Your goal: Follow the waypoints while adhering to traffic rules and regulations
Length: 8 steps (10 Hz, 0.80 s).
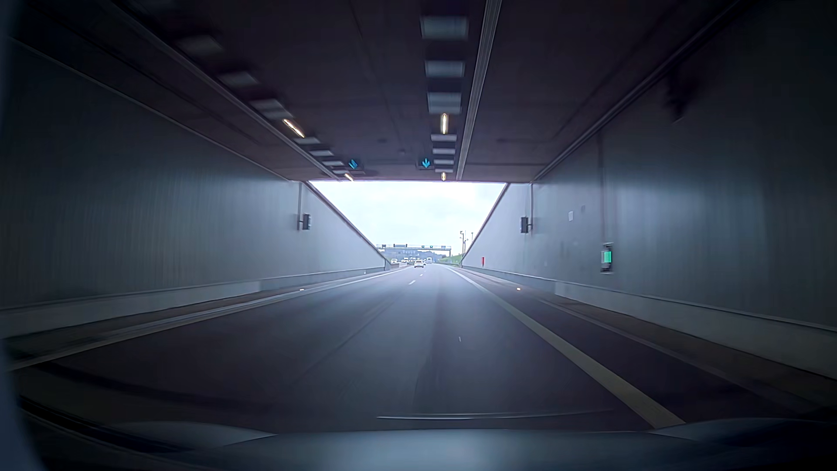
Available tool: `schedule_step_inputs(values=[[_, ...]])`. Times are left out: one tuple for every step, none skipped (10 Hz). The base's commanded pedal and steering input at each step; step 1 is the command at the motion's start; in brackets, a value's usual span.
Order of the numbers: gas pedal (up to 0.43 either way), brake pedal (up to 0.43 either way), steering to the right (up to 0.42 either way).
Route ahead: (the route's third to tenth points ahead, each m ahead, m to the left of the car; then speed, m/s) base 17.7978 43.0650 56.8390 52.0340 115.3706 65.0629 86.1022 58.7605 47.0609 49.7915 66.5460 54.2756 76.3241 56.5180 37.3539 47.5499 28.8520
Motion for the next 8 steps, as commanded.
schedule_step_inputs(values=[[0.209,0.0,-0.002],[0.209,0.0,-0.002],[0.209,0.0,-0.002],[0.209,0.0,-0.002],[0.209,0.0,-0.002],[0.209,0.0,-0.002],[0.22,0.0,-0.003],[0.22,0.0,-0.002]])
